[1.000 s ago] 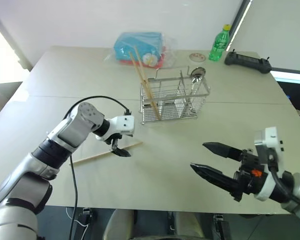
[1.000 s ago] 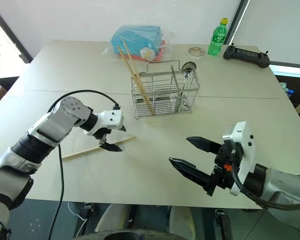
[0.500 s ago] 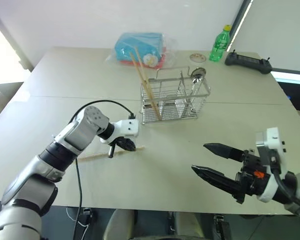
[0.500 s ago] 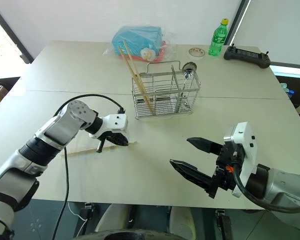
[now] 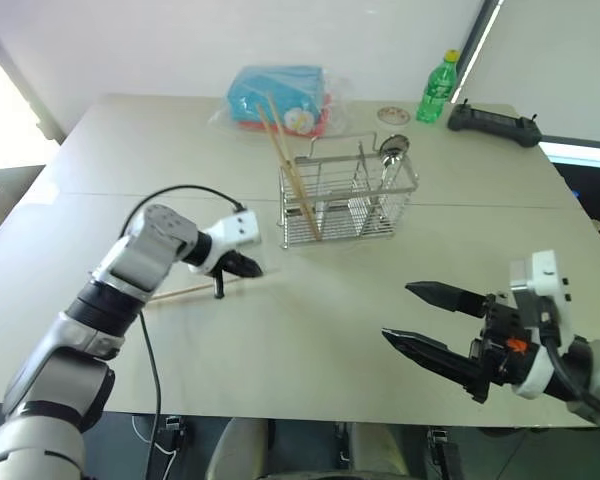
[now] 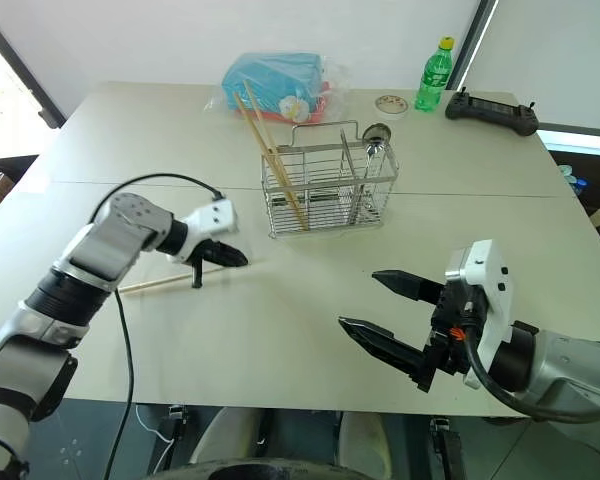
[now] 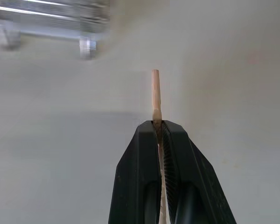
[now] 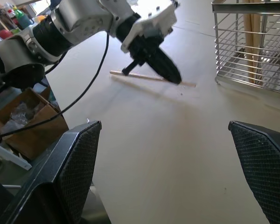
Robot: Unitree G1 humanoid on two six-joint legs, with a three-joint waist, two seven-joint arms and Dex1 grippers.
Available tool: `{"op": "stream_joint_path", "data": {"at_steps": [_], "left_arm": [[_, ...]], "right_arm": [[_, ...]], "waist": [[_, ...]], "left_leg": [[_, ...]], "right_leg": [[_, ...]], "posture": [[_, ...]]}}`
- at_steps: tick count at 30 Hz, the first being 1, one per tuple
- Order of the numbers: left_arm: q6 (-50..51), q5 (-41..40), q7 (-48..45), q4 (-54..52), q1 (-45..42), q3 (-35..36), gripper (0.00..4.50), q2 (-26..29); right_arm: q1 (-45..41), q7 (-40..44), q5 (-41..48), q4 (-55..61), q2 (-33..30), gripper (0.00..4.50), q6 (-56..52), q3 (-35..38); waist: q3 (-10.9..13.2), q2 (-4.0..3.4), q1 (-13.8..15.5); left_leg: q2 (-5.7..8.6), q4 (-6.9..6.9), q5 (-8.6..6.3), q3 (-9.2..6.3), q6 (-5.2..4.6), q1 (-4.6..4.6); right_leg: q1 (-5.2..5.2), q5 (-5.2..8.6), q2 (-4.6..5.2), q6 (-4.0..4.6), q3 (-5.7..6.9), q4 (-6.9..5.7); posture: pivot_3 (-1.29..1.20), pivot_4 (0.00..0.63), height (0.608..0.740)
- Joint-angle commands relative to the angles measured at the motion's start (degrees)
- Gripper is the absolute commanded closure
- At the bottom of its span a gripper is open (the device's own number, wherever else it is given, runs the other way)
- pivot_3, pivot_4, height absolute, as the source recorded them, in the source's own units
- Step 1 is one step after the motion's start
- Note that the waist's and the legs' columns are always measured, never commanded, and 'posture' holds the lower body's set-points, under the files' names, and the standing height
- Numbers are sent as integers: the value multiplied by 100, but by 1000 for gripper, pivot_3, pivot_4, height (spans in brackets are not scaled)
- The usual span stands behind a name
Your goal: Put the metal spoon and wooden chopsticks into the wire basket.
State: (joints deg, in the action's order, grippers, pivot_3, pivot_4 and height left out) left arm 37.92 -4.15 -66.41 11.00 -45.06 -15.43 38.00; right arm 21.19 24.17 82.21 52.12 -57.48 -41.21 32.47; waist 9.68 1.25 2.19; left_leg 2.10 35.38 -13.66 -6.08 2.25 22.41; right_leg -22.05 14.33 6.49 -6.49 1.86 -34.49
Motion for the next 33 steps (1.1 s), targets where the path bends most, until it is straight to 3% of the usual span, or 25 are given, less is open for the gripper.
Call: {"op": "stream_joint_path", "data": {"at_steps": [1, 6, 15, 19, 26, 33], "left_arm": [[41, -495, 713, 353, -462, 1320, 4447, 14], [25, -1298, 1674, 487, -946, 2850, 4447, -152], [-238, -2278, 3313, 345, -2297, 4063, 4447, -706], [-562, -2403, 3838, 311, -2593, 3967, 4447, -1318], [-1336, -2363, 3965, 697, -2679, 3509, 4447, -2220], [-1697, -2415, 3931, 955, -2771, 3326, 4447, -2610]], "right_arm": [[-227, 138, -17, -157, -10, 0, 80, -39], [-461, 417, -157, -351, -92, 0, 13, -45], [-1150, 273, -150, -742, -94, 0, -42, -205], [-1403, 61, -209, -830, -46, 0, -11, -194], [-1861, -457, 32, -835, 6, 0, 35, -72], [-1839, -748, 178, -677, -23, 0, 26, 20]], "waist": [[2, 3, -2], [2, 4, -9], [6, 14, 10], [5, 12, 5], [2, 8, 7], [3, 9, -5]], "left_leg": [[0, 1, 0, 0, 0, 0], [1, 1, 0, 2, 0, 0], [8, 35, 0, -1, 3, 2], [12, 52, 0, -2, 3, 2], [16, 63, 0, -1, 3, -2], [17, 60, -7, 5, -8, 4]], "right_leg": [[-1, -2, 0, -3, 0, 0], [-1, -6, 0, -14, 0, 1], [19, -23, 1, -41, 0, 3], [32, -30, 4, -53, 0, 9], [42, -35, 6, -52, -1, 13], [36, -35, 6, -54, -2, 18]], "posture": [[0, 150, 720], [0, 150, 720], [0, 150, 720], [0, 150, 720], [0, 150, 720], [0, 150, 720]]}}
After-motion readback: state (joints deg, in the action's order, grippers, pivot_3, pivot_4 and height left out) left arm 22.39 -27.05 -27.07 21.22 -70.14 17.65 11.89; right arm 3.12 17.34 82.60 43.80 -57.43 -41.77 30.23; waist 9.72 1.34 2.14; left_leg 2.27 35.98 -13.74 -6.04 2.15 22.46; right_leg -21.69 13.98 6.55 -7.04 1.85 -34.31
